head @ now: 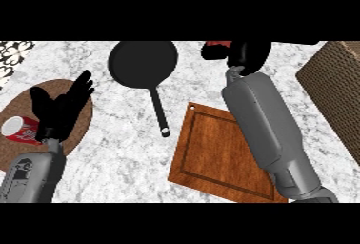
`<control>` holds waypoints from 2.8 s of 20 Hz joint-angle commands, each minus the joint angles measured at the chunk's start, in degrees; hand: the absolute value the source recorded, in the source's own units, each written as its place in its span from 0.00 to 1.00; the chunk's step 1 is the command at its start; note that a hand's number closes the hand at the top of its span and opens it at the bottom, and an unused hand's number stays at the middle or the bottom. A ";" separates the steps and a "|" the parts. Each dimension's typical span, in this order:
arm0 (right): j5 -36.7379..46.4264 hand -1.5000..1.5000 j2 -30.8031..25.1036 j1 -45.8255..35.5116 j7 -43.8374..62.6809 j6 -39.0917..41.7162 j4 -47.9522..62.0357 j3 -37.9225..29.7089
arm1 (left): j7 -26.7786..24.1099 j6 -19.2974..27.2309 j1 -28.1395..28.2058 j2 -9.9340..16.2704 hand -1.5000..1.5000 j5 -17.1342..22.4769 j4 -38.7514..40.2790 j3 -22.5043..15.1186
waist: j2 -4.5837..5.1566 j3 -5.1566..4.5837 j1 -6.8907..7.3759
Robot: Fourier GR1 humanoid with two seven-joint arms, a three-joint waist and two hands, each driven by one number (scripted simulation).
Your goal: Pick the bell pepper from the cutting board and place it in the basket
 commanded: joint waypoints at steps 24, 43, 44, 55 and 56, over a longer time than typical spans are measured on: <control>24.93 1.00 -16.09 -31.43 20.07 -2.97 34.36 -11.56 | 0.70 1.11 1.35 0.47 0.50 0.22 -0.77 2.31 | -0.44 -0.02 -3.79; 21.10 1.00 -23.11 -15.74 8.78 -11.21 30.16 -18.59 | -0.92 -0.69 7.19 2.25 0.50 1.18 -3.24 4.94 | -1.40 0.10 -5.95; 20.83 1.00 -22.33 -14.96 8.24 -11.11 28.92 -18.34 | -0.45 0.51 4.50 1.73 0.50 0.20 -1.27 4.66 | -1.36 0.08 -6.31; 21.92 0.00 -26.71 -6.53 11.93 -18.71 27.97 -23.05 | 0.34 -2.18 5.21 2.82 0.50 2.44 -1.73 6.05 | -1.05 0.09 -5.57; 20.61 0.00 -26.72 -7.71 8.92 -18.28 28.51 -23.12 | -3.12 -1.03 5.18 1.26 0.50 -0.37 0.52 4.25 | -0.95 0.09 -5.55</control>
